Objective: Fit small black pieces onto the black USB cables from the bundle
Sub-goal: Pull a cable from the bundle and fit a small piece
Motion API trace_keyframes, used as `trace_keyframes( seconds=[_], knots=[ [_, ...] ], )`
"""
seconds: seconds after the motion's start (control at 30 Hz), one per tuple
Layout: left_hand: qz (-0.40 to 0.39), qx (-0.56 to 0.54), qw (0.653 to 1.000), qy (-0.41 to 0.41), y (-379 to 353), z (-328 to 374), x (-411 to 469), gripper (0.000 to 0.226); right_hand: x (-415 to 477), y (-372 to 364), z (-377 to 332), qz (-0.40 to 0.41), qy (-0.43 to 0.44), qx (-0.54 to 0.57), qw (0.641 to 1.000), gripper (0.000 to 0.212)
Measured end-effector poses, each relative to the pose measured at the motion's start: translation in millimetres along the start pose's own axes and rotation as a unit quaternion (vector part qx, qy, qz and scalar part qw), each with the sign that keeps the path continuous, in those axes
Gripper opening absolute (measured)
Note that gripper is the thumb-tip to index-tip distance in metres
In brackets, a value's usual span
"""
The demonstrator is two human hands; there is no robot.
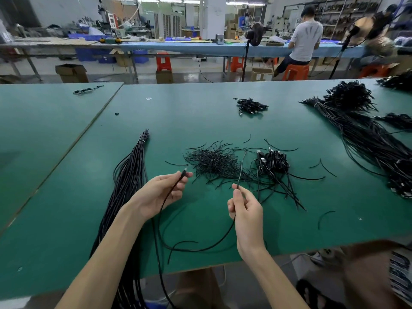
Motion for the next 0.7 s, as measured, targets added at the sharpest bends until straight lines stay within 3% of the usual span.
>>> trace_keyframes(
  seconds=[0.17,0.3,0.43,0.5,0.6,0.7],
  knots=[
    [0.007,-0.028,0.999,-0.021,4,2,1,0.023,1,0,2,-0.003,0.005,-0.018,1.0,0.025],
    [-0.028,-0.033,0.999,0.015,-1,-1,0,0.025,0,-2,1,-0.002,0.041,-0.132,0.99,0.061],
    [-0.035,-0.032,0.998,0.03,-4,0,-3,0.032,-6,-6,-4,0.002,0.1,-0.227,0.969,0.075],
    [-0.033,-0.059,0.997,0.027,-5,2,-3,0.036,-9,-8,-7,0.008,0.125,-0.29,0.949,0.07],
    [-0.039,-0.096,0.995,0.009,-6,4,-6,0.041,-13,-10,-13,0.025,0.188,-0.326,0.926,0.04],
    [-0.036,-0.11,0.993,-0.01,-9,7,-6,0.039,-17,-13,-13,-0.052,0.226,-0.281,0.931,0.018]
  ],
)
Point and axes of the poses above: each hand's wrist, its own x-axis towards the middle knuckle, its own y-axis out of the back of the hand, z = x × y, the point moved 3 cm from there along x, towards the middle knuckle, and after that the axes turned 7 degrees about z, right-handed, at the moved point
